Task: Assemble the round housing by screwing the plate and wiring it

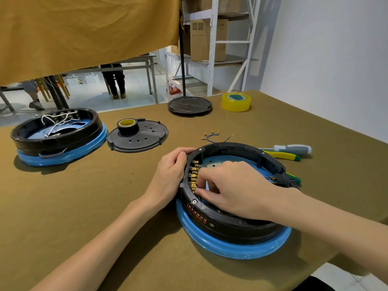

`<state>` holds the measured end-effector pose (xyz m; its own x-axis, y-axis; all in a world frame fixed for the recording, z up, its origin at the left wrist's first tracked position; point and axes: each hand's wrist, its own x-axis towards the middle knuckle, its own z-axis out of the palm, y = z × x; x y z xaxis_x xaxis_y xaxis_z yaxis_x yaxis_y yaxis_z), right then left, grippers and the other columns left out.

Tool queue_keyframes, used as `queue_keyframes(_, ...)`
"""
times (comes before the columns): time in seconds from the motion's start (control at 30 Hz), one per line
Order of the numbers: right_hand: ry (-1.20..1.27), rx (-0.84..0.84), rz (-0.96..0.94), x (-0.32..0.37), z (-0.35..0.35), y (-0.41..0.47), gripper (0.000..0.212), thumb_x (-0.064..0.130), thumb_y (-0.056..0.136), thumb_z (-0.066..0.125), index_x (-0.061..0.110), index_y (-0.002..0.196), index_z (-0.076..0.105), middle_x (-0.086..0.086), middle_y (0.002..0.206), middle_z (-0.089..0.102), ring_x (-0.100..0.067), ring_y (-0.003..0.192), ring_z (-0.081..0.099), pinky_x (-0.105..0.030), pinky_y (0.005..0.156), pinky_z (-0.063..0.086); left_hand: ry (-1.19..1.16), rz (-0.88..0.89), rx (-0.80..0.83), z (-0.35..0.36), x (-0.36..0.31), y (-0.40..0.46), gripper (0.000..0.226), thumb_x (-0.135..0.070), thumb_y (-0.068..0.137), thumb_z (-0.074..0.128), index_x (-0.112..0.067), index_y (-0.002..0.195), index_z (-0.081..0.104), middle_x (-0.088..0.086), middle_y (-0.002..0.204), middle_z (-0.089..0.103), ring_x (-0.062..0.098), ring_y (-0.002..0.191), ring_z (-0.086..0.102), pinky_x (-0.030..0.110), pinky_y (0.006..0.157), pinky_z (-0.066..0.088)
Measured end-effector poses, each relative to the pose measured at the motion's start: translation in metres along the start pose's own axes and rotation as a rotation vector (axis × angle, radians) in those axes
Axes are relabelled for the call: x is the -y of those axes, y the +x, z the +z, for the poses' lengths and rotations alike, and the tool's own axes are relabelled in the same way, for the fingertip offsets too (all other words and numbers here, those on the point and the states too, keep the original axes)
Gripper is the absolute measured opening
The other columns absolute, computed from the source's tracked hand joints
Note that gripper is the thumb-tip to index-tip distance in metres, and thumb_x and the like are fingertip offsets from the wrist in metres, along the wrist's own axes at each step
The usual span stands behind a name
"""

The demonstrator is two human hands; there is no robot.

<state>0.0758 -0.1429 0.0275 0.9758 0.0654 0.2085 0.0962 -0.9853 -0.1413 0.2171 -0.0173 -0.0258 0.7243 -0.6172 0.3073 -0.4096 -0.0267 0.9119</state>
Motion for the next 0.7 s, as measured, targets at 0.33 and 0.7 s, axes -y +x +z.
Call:
queue_keyframes(0.33,-0.166,-0.076,-0.071,0.001,-0.004,-0.002,0.039,0.059,0.102,0.042,0.036,0.104,0.073,0.011,0.09,0.071,-0.01,0.086,0.062,-0.033,0.073,0.05,0.104,-0.004,0.01,-0.003,-0.013,0.002,0.028,-0.018,0.11,0.041,-0.025,0.12,0.066,-0.013,0.11,0.069,-0.007,0.1,0.064,0.006,0.079,0.048)
queue_keyframes(0.7,0.088,-0.381,0.541,-0.131,-0.027,0.017,0.017,0.022,0.1,0.056,0.019,0.109,0.07,0.003,0.1,0.071,-0.02,0.094,0.066,-0.039,0.083,0.055,0.19,-0.097,0.028,0.01,-0.023,0.004,0.03,-0.017,0.103,0.057,-0.027,0.131,0.055,-0.022,0.112,0.059,-0.007,0.104,0.058,0.009,0.076,0.044)
